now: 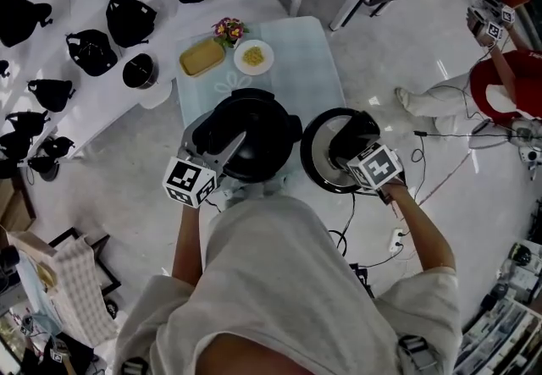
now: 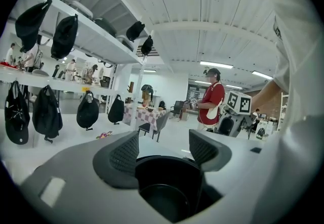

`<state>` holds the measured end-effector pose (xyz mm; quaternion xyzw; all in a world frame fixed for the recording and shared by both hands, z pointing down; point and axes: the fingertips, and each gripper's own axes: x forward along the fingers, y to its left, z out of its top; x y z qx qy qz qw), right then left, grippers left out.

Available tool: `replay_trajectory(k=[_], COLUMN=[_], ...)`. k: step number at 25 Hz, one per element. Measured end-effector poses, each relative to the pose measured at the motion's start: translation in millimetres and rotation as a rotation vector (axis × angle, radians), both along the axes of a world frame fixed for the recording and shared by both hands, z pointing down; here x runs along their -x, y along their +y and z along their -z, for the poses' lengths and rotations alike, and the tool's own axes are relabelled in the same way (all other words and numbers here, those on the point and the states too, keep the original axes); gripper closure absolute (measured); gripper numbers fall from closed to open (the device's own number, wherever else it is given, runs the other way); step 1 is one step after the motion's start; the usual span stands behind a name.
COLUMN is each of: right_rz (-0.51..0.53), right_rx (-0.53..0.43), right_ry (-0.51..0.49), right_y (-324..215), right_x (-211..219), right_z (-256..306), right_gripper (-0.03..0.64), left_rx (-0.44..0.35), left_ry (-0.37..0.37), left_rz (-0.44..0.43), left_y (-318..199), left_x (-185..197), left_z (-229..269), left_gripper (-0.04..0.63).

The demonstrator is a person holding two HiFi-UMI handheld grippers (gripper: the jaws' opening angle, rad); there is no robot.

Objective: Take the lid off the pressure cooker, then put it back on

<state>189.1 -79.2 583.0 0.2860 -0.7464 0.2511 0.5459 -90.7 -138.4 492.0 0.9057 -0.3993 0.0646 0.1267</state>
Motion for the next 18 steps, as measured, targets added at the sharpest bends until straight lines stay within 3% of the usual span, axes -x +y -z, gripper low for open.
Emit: replay_trajectory(k=[8, 18], right_rz=[0.072, 0.283], right_rx=[-0.007, 0.007], right_ry=[-0.021, -0.035], right_y=[-19, -31], right_x=[46, 138], right_z=[18, 18], right_gripper=[0.345, 0.345], left_rx=[-0.003, -0.006], left_ry=[0.006, -0.005], left_rz=[0.056, 0.193], left_y=[3, 20], left_x=[21, 72], left_z=[3, 5], left_gripper=[0.287, 0.288])
